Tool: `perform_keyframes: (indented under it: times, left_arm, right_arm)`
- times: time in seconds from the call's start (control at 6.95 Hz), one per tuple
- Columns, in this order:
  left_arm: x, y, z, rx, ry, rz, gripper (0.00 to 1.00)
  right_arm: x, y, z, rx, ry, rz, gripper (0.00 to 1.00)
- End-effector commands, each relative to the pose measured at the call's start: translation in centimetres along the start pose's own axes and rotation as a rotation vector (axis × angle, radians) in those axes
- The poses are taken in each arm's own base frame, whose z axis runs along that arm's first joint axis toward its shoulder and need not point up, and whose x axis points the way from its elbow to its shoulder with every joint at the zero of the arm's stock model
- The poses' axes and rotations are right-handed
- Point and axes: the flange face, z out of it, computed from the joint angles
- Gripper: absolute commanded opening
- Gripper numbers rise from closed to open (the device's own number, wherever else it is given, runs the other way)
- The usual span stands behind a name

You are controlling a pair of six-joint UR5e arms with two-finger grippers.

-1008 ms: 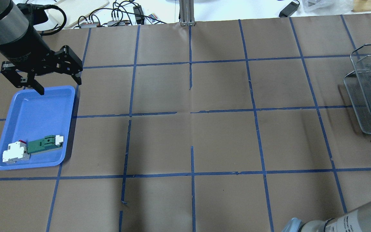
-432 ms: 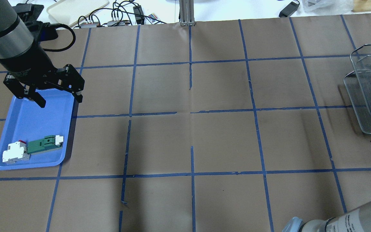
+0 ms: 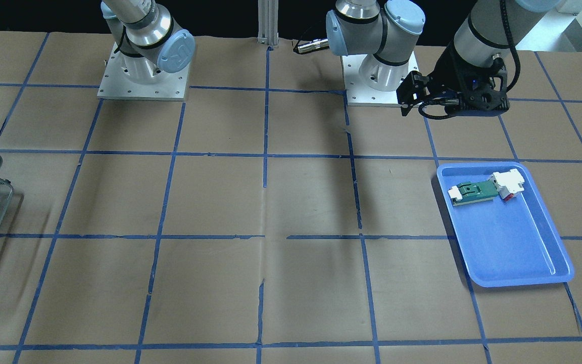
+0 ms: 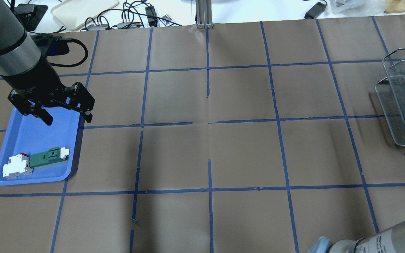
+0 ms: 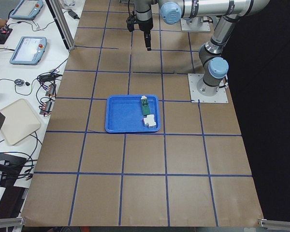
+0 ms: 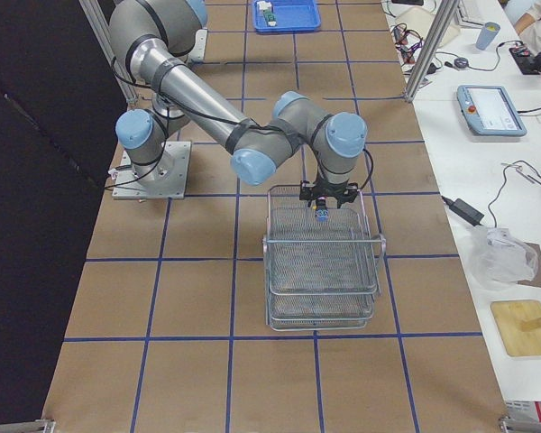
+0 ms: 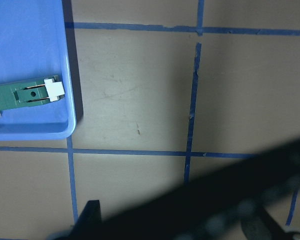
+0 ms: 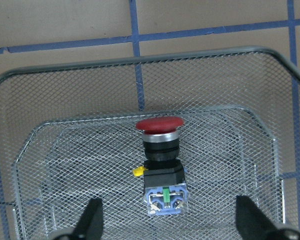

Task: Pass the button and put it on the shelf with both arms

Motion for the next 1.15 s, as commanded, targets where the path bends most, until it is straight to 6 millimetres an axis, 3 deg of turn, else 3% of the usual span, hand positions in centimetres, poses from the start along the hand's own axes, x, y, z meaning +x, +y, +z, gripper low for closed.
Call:
perform_keyframes:
  times: [0.0,0.14,0.29,0.43,0.58,0.72,0.86,1.01]
  left_arm:
    - [0.4,0.3,-0.6,0.016,0.008,0.012,1.0]
    - [1.1,0.7,-0.9,0.024,0.003,0.027,1.0]
    - [1.6,0.8,-0.7,0.02,0.0,0.037,1.0]
    - [1.6,0.8,-0.9,0.024,0.001,0.037,1.0]
    - [1.7,0.8,-0.9,0.024,0.001,0.039,1.0]
    - [1.7,0.8,-0.9,0.025,0.002,0.039,1.0]
    - [1.7,0.8,-0.9,0.025,0.001,0.039,1.0]
    - [1.7,0.7,-1.0,0.033,0.002,0.039,1.0]
  right_arm:
    - [0.2,-7.6,-4.6,-0.036,0.064,0.039,1.0]
    - [0.0,-14.7,-6.1,-0.033,0.044,0.071,1.0]
    - [-1.0,-23.2,-7.7,-0.03,0.062,0.214,1.0]
    - [-1.7,-32.6,-7.2,-0.07,0.066,0.248,1.0]
    - [-2.9,-40.2,-7.5,-0.053,0.096,0.318,1.0]
    - [-3.9,-43.7,-7.7,-0.027,0.104,0.497,1.0]
    - [-4.7,-45.1,-8.5,-0.013,0.125,0.783,1.0]
    - [-5.8,-45.1,-9.1,-0.01,0.118,0.968,1.0]
